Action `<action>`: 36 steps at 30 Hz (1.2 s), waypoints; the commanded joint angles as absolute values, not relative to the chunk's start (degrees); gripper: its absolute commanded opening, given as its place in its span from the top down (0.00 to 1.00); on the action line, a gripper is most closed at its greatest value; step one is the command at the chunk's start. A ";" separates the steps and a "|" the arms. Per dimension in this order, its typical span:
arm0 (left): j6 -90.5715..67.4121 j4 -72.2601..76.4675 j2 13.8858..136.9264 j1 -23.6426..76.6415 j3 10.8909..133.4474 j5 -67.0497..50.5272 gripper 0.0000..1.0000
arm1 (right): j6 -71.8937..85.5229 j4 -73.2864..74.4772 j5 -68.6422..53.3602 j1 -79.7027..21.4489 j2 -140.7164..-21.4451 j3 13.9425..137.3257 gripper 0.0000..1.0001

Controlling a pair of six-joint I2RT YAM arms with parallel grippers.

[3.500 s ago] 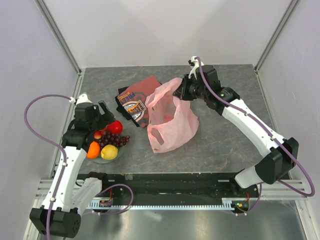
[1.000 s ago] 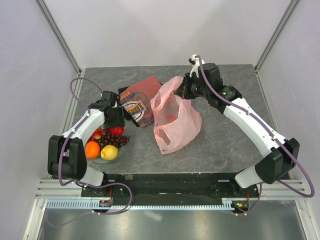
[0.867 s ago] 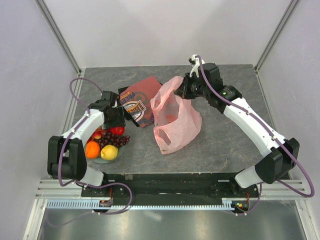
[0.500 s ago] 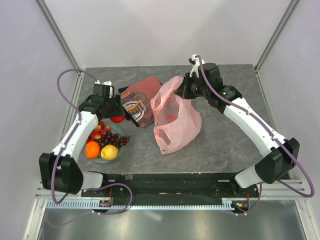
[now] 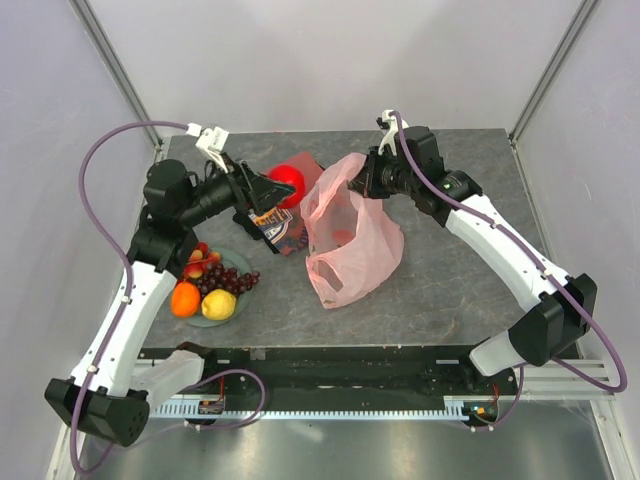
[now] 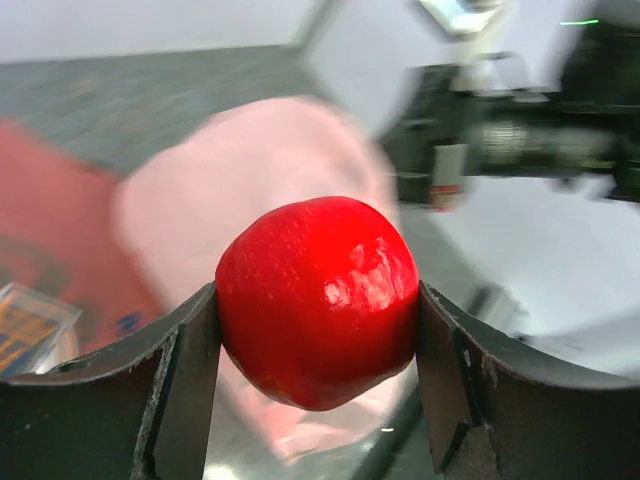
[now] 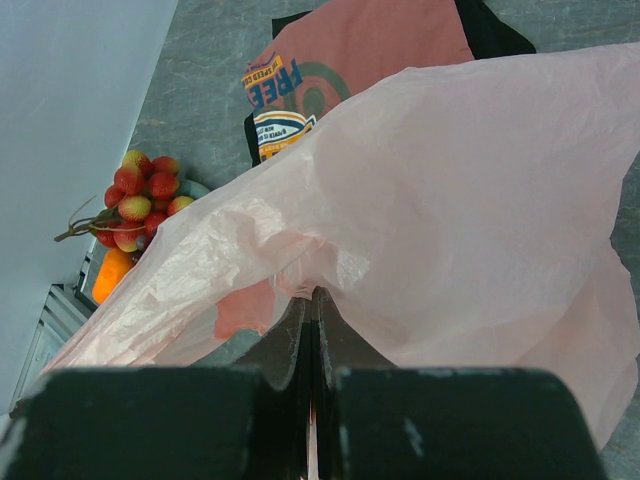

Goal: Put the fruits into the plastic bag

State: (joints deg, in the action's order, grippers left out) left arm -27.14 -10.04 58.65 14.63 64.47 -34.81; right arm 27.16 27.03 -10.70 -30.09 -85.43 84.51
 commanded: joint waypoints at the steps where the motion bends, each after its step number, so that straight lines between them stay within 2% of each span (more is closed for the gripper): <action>1: -34.63 -2.38 61.60 20.81 71.18 -44.20 0.76 | 27.77 25.66 -11.86 -29.79 -85.87 86.31 1.00; 5: -35.42 -1.76 67.40 30.38 77.68 -46.84 0.79 | 27.95 25.66 -12.22 -29.88 -85.96 86.66 1.00; 9: -34.02 -2.37 71.89 35.85 79.01 -47.82 0.79 | 27.86 26.01 -11.87 -29.80 -85.52 86.84 1.00; 11: -31.04 -8.39 73.12 36.82 79.54 -45.98 0.79 | 27.95 26.19 -11.25 -29.88 -84.91 86.84 1.00; 16: -18.64 -20.20 73.56 36.74 80.51 -34.12 0.78 | 28.21 26.46 -9.67 -29.88 -82.62 85.96 1.00; 20: -16.09 -23.99 75.14 36.74 79.63 -27.44 0.79 | 28.21 26.63 -9.32 -29.88 -81.21 85.17 1.00; 24: -15.82 -24.96 73.75 36.74 77.52 -11.92 0.76 | 28.30 26.72 -8.88 -29.80 -79.37 83.85 1.00; 27: -16.17 -24.96 72.95 36.74 76.38 -4.42 0.75 | 28.56 26.72 -9.05 -29.88 -78.66 82.79 1.00; 36: -17.84 -20.13 77.78 37.70 73.56 -2.02 0.75 | 28.92 25.93 -12.83 -29.88 -80.33 83.85 1.00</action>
